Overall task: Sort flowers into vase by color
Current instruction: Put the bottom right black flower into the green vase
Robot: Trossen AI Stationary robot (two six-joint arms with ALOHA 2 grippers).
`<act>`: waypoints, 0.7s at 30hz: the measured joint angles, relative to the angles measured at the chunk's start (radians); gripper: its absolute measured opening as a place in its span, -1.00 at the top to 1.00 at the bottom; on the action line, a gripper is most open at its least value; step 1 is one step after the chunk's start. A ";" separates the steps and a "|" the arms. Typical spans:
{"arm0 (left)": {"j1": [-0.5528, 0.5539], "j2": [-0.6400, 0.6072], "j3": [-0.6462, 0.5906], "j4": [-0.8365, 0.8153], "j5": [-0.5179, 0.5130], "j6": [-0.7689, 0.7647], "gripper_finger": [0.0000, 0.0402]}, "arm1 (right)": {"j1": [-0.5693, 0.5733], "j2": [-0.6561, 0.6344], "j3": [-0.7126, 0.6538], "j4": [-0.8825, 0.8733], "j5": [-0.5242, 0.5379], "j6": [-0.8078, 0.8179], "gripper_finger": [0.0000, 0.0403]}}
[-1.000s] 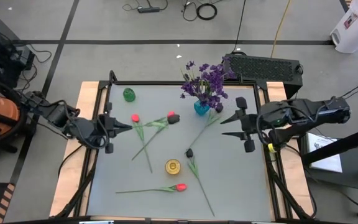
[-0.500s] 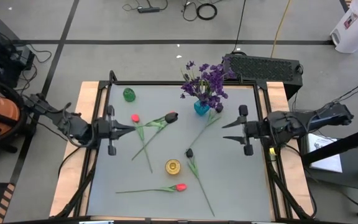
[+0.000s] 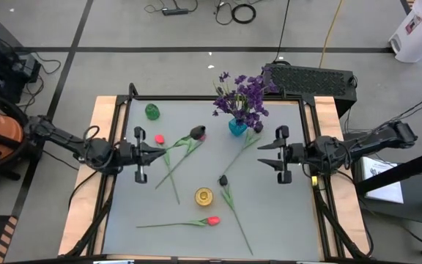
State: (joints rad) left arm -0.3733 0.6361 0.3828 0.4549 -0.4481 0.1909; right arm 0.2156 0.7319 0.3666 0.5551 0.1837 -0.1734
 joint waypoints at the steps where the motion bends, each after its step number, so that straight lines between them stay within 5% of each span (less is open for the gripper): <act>1: 0.011 0.006 -0.009 0.025 0.018 0.000 0.97 | 0.000 0.019 0.000 0.022 0.000 0.000 0.18; 21: 0.236 0.383 -0.045 0.520 0.360 -0.029 0.96 | -0.079 0.452 -0.001 0.600 0.001 0.025 0.18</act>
State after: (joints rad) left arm -0.1375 1.0195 0.3382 0.9751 -0.0880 0.1623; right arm 0.1370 1.1842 0.3656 1.1554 0.1842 -0.1482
